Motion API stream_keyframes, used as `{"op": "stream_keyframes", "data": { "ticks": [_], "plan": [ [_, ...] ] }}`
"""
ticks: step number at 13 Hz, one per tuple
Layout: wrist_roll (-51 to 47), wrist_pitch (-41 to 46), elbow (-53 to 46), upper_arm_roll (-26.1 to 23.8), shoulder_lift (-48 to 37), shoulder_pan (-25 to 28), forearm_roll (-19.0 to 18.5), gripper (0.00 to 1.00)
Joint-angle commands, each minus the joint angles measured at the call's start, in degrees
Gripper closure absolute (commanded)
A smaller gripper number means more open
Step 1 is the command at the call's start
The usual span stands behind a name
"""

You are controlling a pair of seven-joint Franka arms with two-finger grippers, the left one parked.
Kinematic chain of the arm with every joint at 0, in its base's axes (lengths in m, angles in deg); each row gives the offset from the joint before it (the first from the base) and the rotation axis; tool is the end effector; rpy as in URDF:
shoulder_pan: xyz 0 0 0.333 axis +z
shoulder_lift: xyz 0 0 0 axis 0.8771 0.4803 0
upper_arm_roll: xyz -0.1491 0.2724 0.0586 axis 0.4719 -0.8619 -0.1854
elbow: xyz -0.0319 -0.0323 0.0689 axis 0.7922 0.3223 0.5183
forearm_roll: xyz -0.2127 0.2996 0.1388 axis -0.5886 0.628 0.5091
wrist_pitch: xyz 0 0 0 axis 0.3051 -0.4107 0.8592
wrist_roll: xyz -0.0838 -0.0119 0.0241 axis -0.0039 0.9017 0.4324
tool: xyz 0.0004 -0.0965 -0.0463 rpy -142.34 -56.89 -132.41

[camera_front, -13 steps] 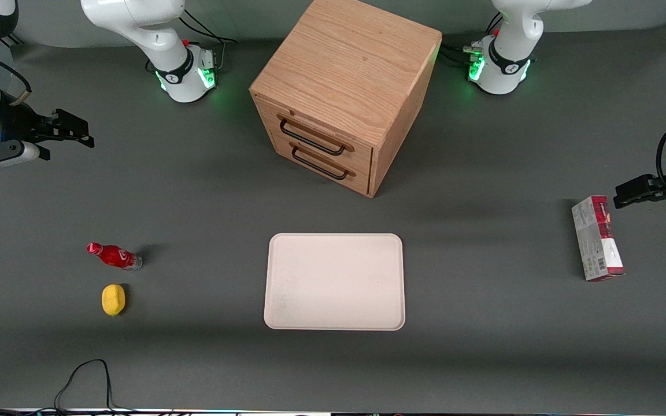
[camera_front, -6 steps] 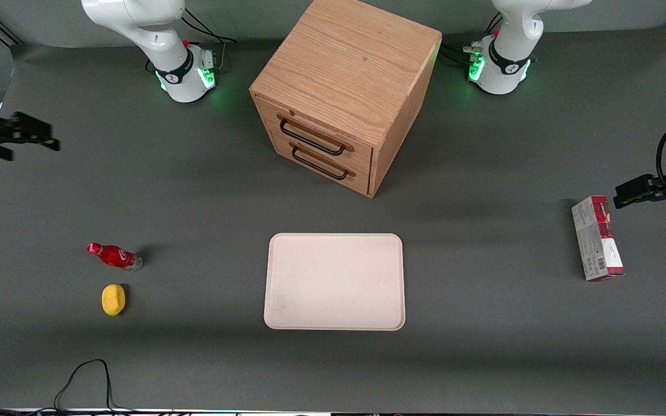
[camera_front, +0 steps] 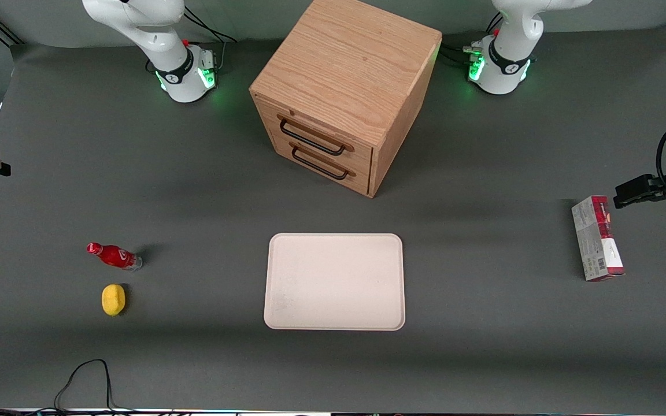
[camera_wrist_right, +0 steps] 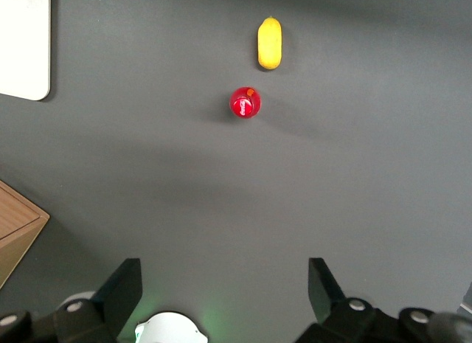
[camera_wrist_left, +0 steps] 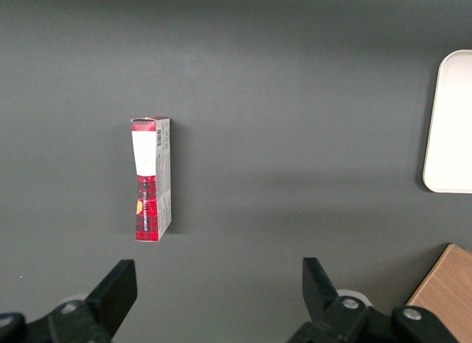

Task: Place coke bottle on tray
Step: 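Move the open right gripper down toward the red Coca-Cola bottle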

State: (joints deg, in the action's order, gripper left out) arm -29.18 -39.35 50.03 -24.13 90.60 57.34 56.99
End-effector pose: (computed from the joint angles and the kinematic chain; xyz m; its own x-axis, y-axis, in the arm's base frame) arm 0.5804 -0.1088 0.6229 0.9757 0.1734 -0.1339 0.1699 -0.9848 -0.0370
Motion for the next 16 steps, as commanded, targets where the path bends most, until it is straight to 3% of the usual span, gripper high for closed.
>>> {"op": "stream_keyframes", "data": {
  "ticks": [1,5,10,11,12,16],
  "plan": [
    [1.3,2.0,-1.9,0.0,0.8,0.1,-0.9,0.00],
    [1.2,-6.6,8.9,0.0,0.1,0.6,-0.3,0.00],
    [0.7,-30.7,25.4,0.0,0.8,0.8,0.1,0.00],
    [0.6,-35.7,28.5,0.0,1.6,0.9,2.2,0.00],
    [0.7,-38.5,29.3,0.0,3.0,1.0,4.9,0.00],
    [1.3,-43.5,29.1,-0.2,7.4,1.1,5.4,0.00]
  ]
}}
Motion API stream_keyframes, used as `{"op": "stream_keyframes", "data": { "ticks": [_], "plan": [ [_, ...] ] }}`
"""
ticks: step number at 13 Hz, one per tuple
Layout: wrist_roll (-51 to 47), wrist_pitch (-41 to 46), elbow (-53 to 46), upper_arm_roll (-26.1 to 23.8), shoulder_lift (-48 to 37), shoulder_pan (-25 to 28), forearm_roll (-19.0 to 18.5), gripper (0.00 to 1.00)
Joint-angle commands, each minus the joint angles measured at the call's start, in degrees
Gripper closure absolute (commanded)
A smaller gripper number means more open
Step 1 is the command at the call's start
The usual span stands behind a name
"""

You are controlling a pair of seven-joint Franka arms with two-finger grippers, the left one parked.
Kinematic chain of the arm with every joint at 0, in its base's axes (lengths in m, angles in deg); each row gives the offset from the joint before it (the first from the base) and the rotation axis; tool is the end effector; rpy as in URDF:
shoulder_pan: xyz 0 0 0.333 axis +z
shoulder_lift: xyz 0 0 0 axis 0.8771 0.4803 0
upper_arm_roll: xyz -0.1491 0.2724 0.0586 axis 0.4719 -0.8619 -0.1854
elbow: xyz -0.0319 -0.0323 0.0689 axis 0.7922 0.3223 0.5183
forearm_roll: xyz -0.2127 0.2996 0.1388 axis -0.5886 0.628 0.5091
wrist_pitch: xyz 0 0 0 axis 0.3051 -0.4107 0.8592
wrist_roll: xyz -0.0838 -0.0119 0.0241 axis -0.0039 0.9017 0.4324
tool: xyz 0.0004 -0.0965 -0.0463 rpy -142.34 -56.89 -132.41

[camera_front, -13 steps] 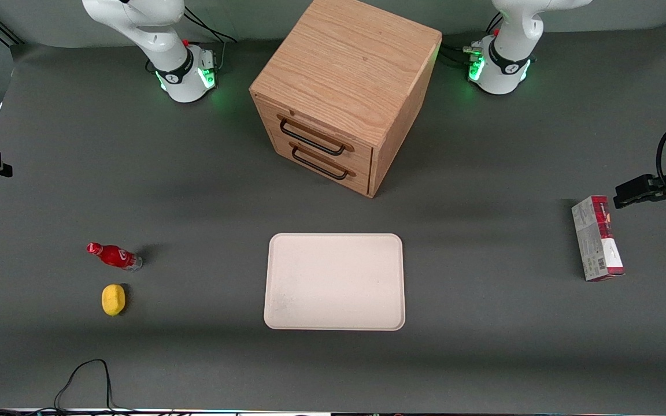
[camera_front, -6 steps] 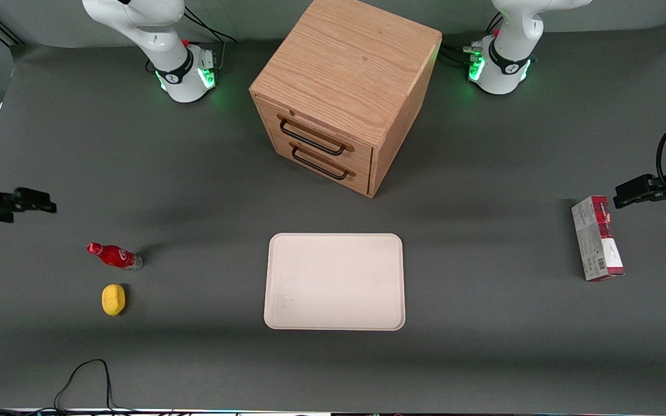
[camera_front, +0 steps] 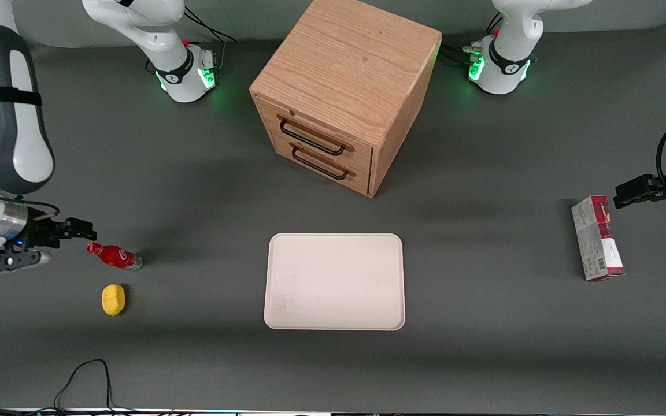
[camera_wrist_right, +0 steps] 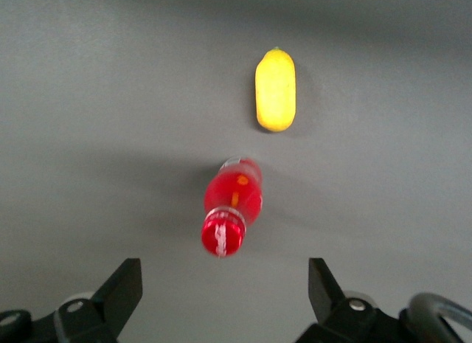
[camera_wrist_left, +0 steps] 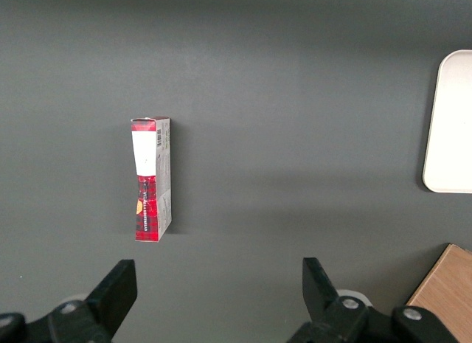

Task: Place coke bottle on tray
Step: 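Close the right gripper around the bottle's cap end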

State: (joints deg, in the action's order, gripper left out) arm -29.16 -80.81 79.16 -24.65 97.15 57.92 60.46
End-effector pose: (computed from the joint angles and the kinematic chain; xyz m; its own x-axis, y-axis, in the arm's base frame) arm 0.6216 -0.1066 0.3724 0.9869 0.1593 -0.0256 0.1584 -0.9867 -0.0356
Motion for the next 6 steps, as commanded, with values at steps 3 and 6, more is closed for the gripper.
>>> {"op": "stream_keyframes", "data": {
  "ticks": [3,6],
  "plan": [
    [1.2,-4.5,0.0,0.2,2.5,1.4,1.9,0.00],
    [1.3,-5.0,0.2,0.3,3.2,1.4,1.9,0.00]
  ]
}}
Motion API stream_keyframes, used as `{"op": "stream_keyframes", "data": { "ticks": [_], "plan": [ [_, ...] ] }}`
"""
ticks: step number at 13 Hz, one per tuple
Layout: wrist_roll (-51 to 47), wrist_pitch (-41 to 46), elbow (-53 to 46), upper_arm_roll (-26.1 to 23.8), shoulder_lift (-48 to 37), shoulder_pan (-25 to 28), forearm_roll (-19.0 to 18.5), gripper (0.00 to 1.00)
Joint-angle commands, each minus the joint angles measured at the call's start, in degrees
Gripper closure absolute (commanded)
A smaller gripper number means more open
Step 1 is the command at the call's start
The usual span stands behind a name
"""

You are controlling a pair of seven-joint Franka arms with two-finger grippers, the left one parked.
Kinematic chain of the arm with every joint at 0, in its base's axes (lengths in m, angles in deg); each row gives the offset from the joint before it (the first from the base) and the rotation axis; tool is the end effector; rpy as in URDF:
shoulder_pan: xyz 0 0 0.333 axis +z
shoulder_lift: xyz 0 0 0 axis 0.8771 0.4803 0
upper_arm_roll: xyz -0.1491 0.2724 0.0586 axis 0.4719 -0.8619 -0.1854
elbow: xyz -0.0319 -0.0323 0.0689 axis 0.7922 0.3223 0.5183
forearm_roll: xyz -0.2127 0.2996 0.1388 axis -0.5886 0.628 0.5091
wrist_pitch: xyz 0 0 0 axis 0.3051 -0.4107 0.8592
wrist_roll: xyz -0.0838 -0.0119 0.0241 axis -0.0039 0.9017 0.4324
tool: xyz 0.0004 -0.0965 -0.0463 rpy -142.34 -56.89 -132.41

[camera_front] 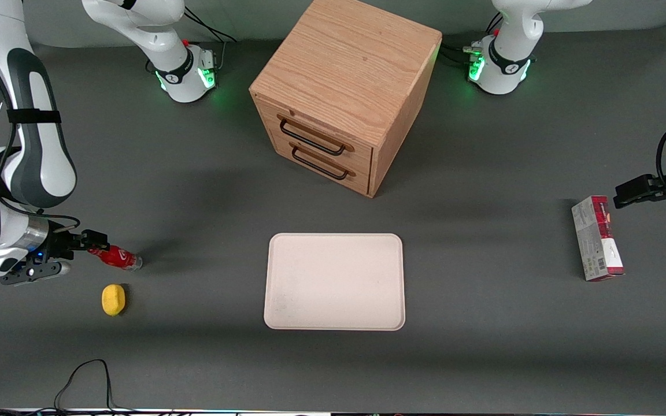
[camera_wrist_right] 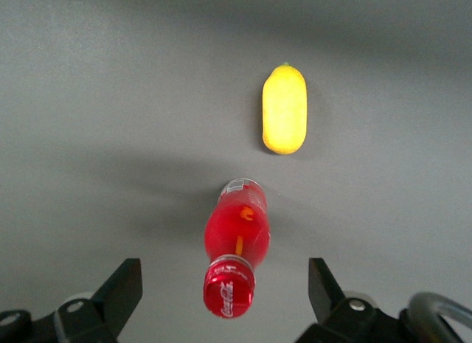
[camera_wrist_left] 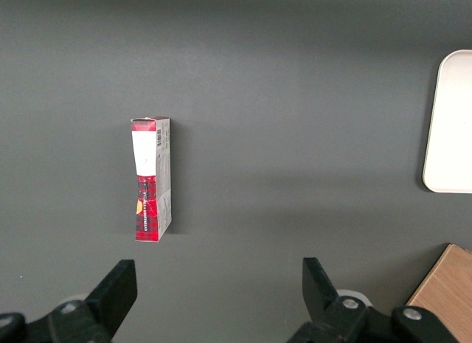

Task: Place coke bottle on tray
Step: 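Close the right gripper around the bottle's cap end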

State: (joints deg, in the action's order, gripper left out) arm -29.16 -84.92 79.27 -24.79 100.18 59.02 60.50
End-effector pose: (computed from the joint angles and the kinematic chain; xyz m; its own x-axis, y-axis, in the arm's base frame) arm 0.6323 -0.0948 0.3442 0.9839 0.1785 -0.0120 0.1781 -0.9837 -0.0228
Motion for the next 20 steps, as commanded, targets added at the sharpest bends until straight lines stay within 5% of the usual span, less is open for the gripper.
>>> {"op": "stream_keyframes", "data": {
  "ticks": [1,6,8,9,10,11,18,20],
  "plan": [
    [1.3,-0.8,0.3,0.4,0.1,0.3,1.9,0.00],
    [1.4,-1.2,1.8,0.4,0.0,0.3,1.9,0.01],
    [1.5,-1.5,2.4,0.4,-0.2,0.3,1.9,0.13],
    [1.5,-1.5,2.7,0.4,-0.3,0.3,1.9,0.32],
    [1.6,-1.5,2.7,0.4,-0.4,0.3,1.9,0.70],
    [1.5,-1.4,2.7,0.4,-0.4,0.3,1.9,0.96],
    [0.4,-0.5,1.7,0.5,-0.9,0.3,1.9,1.00],
    [0.1,9.4,-3.7,0.4,-2.1,0.3,1.6,1.00]
  ]
}}
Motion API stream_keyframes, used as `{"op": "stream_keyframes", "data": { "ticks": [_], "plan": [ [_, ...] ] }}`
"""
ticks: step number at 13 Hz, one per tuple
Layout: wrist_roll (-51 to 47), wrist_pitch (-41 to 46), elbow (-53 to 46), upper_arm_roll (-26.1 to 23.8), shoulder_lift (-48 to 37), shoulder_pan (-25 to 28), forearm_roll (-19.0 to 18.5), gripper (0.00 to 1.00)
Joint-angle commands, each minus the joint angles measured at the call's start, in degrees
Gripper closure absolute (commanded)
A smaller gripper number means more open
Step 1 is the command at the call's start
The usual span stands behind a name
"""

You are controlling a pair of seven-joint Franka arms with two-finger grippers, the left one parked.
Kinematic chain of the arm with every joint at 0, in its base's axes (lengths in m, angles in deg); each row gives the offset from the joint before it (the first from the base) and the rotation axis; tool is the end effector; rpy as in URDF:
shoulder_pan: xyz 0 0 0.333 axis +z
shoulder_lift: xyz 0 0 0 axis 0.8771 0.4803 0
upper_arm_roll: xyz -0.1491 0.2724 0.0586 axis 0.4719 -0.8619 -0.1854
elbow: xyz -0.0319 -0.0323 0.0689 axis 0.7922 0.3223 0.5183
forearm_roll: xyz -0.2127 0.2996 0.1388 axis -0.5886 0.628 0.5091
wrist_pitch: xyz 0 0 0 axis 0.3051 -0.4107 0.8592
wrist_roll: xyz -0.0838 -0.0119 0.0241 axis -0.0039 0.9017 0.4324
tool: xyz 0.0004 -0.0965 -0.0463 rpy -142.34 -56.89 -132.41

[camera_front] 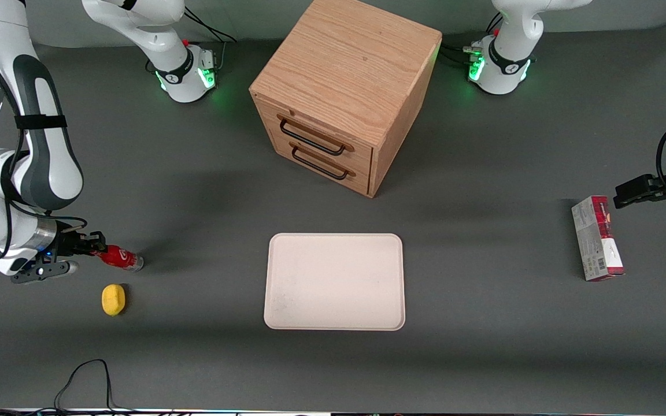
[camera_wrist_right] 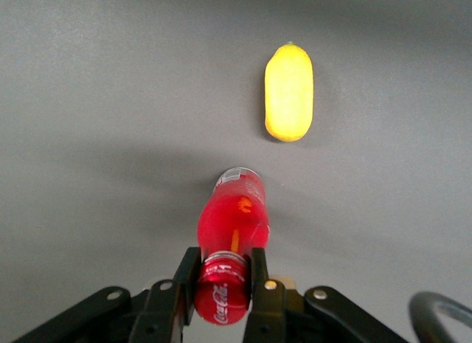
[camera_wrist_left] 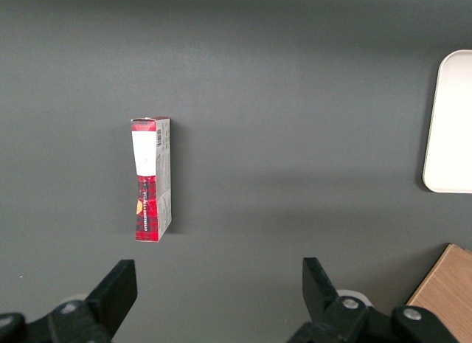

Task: Place coke bottle on tray
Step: 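Lift the bottle with the right gripper and carry it toward the tray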

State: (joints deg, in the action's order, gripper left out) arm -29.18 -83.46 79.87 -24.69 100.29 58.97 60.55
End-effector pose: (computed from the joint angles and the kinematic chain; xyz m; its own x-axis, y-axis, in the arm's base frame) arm 0.6266 -0.0956 0.3362 0.9834 0.1753 -0.0473 0.1737 -0.9841 -0.0360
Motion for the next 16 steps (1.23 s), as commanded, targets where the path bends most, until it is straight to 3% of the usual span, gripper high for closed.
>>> {"op": "stream_keyframes", "data": {
  "ticks": [1,5,7,10,13,16],
  "plan": [
    [-0.4,15.2,-9.1,0.4,-2.4,0.4,1.3,1.00],
    [-2.7,39.7,-27.7,0.3,-3.1,0.4,-1.8,1.00],
    [-2.9,47.6,-32.2,0.2,-5.0,0.4,-3.4,1.00],
    [-4.4,50.7,-32.5,0.1,-7.7,0.8,-3.8,1.00],
    [-16.6,50.7,-33.8,-1.1,-5.7,6.6,-3.3,1.00],
    [-38.5,50.6,-46.4,-13.1,5.3,7.6,-3.3,1.00]
  ]
}}
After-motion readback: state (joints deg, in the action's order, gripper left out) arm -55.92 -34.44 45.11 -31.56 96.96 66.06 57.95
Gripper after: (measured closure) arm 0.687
